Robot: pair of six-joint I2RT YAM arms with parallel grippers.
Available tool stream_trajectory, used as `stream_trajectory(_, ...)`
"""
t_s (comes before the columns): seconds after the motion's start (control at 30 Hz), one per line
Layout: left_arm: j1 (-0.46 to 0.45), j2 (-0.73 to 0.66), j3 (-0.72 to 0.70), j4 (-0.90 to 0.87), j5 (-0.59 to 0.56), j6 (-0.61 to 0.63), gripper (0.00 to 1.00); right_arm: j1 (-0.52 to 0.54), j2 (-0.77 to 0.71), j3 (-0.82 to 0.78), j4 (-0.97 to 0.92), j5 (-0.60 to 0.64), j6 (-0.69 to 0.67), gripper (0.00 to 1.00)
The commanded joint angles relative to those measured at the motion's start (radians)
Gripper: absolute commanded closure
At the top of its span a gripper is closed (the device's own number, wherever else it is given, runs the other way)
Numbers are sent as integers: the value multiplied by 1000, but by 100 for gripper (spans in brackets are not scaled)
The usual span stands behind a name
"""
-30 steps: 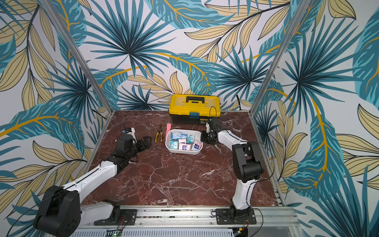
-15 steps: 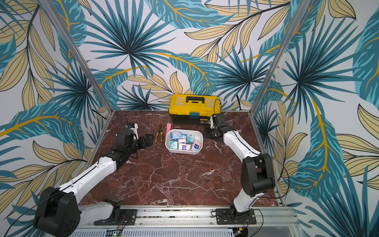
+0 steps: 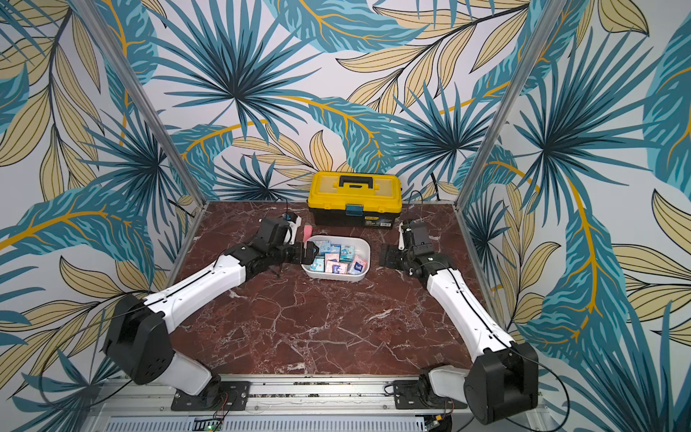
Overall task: Take the pocket tissues out of the storage box
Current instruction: Pick up the pocket tissues from the storage box.
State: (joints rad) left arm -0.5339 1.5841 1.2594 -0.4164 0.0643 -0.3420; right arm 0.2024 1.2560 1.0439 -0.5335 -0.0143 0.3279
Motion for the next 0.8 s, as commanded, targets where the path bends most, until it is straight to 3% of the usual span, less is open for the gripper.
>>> stream_trajectory(0.0,-6,80,158,-174,32,163,0,-1,-49,-47,-38,10,20,6)
stream_trajectory(0.13,-5,204,349,-341,67,315,2,-1,-93,-74,-51,24,24,5)
stream_trajectory(0.23,-5,298,488,-470,121,327,7,-1,-114,-73,-67,39,32,4)
stream_trajectory(0.37,-17,377,577,-514,150,200,11,-1,-133,-73,-83,68,62,2)
stream_trajectory(0.6,-81,433,596,-454,29,-111,10,-1,-151,-84,-100,113,103,1)
stream_trajectory(0.77,-120,480,620,-432,-42,-211,13,-1,-151,-80,-99,132,120,1)
